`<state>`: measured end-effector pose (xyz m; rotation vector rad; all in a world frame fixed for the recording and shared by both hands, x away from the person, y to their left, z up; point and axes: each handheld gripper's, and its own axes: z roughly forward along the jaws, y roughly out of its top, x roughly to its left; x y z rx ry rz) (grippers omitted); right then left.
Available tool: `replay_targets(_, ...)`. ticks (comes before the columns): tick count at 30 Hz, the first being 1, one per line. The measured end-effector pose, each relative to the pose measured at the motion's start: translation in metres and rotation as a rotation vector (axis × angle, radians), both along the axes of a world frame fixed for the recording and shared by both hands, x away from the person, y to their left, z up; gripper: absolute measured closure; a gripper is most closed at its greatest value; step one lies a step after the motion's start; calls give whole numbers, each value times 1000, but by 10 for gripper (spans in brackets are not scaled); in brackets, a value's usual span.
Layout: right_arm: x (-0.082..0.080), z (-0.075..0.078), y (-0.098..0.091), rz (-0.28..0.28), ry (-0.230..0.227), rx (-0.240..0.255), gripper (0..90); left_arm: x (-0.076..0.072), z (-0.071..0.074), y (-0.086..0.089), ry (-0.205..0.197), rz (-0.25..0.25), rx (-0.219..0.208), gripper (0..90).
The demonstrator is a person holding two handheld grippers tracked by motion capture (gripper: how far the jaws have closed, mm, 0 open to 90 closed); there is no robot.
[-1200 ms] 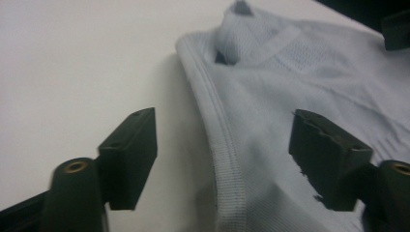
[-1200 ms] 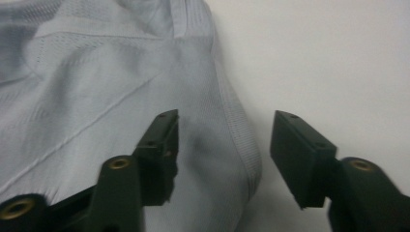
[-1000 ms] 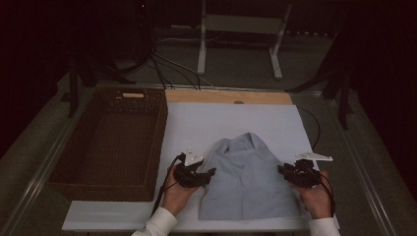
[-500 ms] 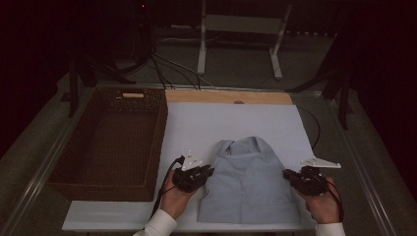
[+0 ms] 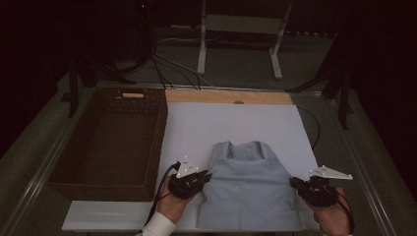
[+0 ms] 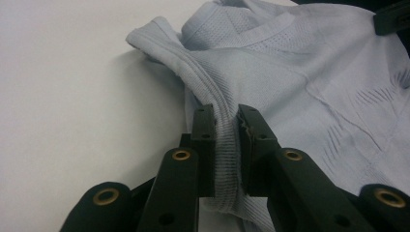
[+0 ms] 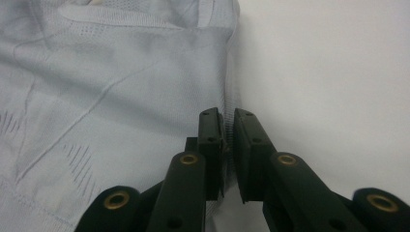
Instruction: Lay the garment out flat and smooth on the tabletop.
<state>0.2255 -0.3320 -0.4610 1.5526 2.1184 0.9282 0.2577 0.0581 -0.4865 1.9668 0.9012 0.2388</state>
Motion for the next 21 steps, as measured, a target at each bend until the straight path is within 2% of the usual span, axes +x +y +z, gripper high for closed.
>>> replay_targets(2,1,0,1,-2,-4,-1,802,0,0,-1,-5,1,1,790)
replay_targets(4,3,0,3,-5,-23,-13,696,0,1,-2,-8,3,0,787)
replay_targets(7,4,3,5,6,-49,0,563,0,2,-4,-13,0,-1,787)
replay_targets(11,8,9,12,12,-97,14,438,-4,6,-7,-29,-8,-10,789)
replay_targets(16,13,14,26,38,-124,20,387,-11,15,-12,-64,-38,-15,788)
replay_targets(21,16,20,44,99,-130,70,377,-17,18,-18,-83,-63,-31,787)
